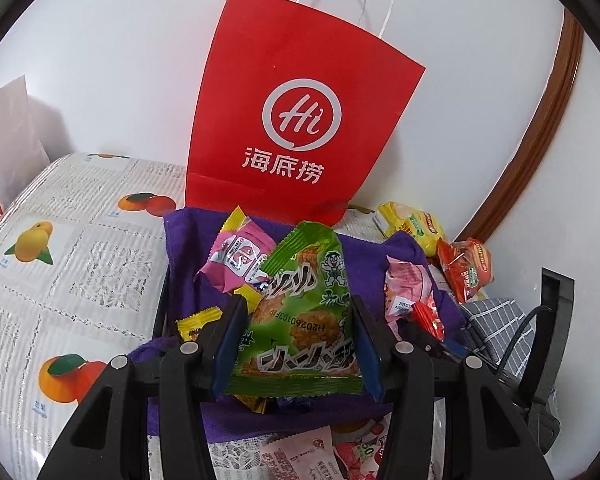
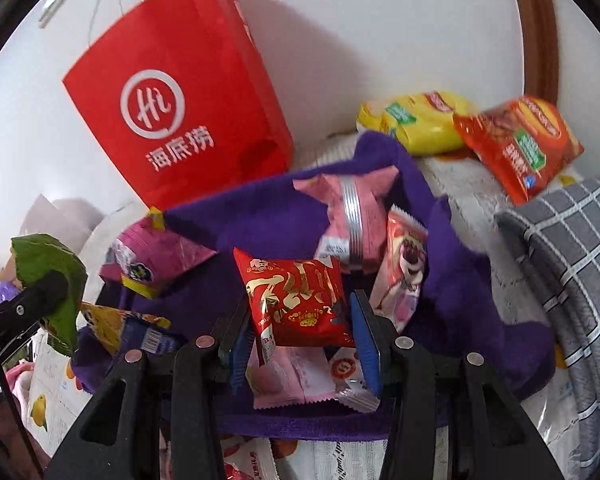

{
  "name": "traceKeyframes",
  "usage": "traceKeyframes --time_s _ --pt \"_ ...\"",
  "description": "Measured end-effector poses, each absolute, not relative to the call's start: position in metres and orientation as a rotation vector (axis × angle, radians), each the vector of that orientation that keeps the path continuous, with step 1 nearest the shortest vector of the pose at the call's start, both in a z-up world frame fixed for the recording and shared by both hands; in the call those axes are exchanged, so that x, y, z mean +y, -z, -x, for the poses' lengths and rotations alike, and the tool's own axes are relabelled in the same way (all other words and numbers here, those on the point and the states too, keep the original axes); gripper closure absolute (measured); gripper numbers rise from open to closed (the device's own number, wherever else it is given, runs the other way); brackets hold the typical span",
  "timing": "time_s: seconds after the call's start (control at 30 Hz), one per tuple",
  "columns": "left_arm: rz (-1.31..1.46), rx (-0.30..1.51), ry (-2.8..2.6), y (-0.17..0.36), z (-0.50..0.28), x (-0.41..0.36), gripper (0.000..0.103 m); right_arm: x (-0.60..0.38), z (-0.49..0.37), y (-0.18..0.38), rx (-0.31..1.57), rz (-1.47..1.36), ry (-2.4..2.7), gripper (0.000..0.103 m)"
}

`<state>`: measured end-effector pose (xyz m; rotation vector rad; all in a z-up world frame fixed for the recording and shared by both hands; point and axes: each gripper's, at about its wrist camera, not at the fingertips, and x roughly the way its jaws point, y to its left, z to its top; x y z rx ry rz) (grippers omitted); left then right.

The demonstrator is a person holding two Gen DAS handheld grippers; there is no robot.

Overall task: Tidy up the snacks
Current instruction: 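Open both grippers to release the green bag and red packet onto the towel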

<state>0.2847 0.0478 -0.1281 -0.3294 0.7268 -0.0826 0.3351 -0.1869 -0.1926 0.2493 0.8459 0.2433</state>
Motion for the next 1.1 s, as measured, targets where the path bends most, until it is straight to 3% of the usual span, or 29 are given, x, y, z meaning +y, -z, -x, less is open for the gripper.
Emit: traceKeyframes --time_s 0.7,1.1 --pt "0.423 0.811 0.131 0.154 -0.296 0.028 0.054 -0.174 -0.332 0.193 0.858 -0.174 -0.228 0.042" --pt "0.427 0.8 0.137 0.158 -0.298 0.026 0.054 -0.189 -0.335 0.195 0.878 -0.315 -0.284 0.033"
